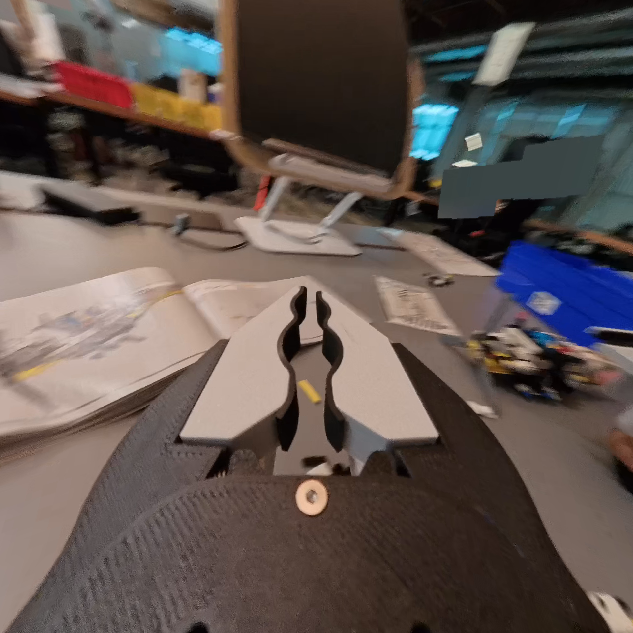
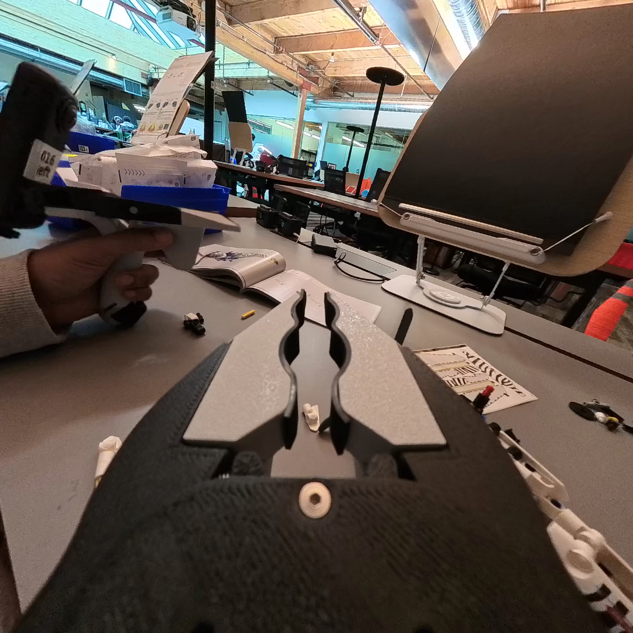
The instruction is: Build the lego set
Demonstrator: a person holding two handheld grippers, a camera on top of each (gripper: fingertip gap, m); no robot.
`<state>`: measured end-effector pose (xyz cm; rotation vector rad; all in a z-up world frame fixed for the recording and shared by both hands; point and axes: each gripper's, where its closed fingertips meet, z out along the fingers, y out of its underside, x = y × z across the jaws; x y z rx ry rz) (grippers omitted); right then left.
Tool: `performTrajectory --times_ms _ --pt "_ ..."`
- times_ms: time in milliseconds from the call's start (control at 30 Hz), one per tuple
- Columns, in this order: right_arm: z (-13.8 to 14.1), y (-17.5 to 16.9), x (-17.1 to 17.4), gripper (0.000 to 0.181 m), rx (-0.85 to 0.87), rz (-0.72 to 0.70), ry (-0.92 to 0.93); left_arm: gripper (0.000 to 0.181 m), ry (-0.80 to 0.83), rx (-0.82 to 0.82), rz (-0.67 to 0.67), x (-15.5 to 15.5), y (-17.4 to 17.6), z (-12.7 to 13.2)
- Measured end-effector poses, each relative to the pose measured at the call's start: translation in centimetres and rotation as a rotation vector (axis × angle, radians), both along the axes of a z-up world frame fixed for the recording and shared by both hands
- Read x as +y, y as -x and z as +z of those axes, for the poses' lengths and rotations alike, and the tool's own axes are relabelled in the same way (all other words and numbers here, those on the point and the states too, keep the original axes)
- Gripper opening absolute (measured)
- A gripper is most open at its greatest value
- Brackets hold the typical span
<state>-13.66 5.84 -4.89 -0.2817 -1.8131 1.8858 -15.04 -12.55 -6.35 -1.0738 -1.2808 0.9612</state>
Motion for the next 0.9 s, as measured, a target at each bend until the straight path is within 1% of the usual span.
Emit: performTrajectory --times_ms 33,67,133,200,233,267,333,367,400,467,500,567,700,833,900 --pt "0.0 0.0 0.0 0.008 0.001 0.000 0.001 0.006 0.022 -0.071 0.099 -1.7 0.0 -0.8" --pt "0.0 -0.1 0.0 0.008 0.001 0.001 0.002 0.019 0.066 -0.127 0.175 -3.1 -0.1 -1.3" --pt "0.0 -0.1 0.0 0.009 -0.001 0.002 0.000 0.047 0.199 -0.257 0.286 -5.4 -0.2 -2.5" --pt "0.0 -0.1 -0.1 0.009 0.000 0.004 0.003 0.082 0.304 -0.421 0.391 -8.1 -0.3 -4.2" --pt "0.0 -0.1 -0.1 0.009 0.000 0.007 0.002 0.099 0.320 -0.493 0.436 -9.3 -0.4 -5.0" --pt "0.0 -0.2 -0.2 0.009 -0.001 0.010 -0.001 0.105 0.313 -0.552 0.443 -10.1 -0.3 -6.0" --pt "0.0 -0.2 -0.3 0.009 -0.005 0.013 -0.004 0.109 0.231 -0.641 0.401 -10.7 0.3 -7.9" --pt "0.0 -0.2 -0.2 0.009 -0.006 0.013 -0.001 0.109 0.173 -0.669 0.357 -10.5 0.6 -8.6" --pt "0.0 -0.2 -0.2 0.009 -0.007 0.012 0.002 0.106 0.109 -0.670 0.311 -10.2 1.0 -8.9" --pt "0.1 -0.2 -0.2 0.009 -0.007 0.011 0.006 0.094 0.019 -0.689 0.201 -8.8 1.6 -9.4" --pt "0.1 -0.3 -0.2 0.009 -0.007 0.011 0.005 0.097 0.012 -0.709 0.176 -8.4 1.8 -9.7" --pt "0.0 -0.3 -0.2 0.009 -0.008 0.014 0.001 0.096 0.064 -0.724 0.160 -7.8 2.2 -9.7" --pt "0.1 -0.4 -0.2 0.009 -0.008 0.015 0.004 0.099 0.091 -0.703 0.085 -5.5 3.7 -9.1" --pt "0.1 -0.6 -0.2 0.009 -0.005 0.014 0.005 0.098 0.108 -0.677 0.030 -3.8 5.3 -8.2" --pt "0.1 -0.6 -0.2 0.009 -0.005 0.015 0.005 0.093 0.117 -0.642 -0.004 -2.9 6.1 -7.3"
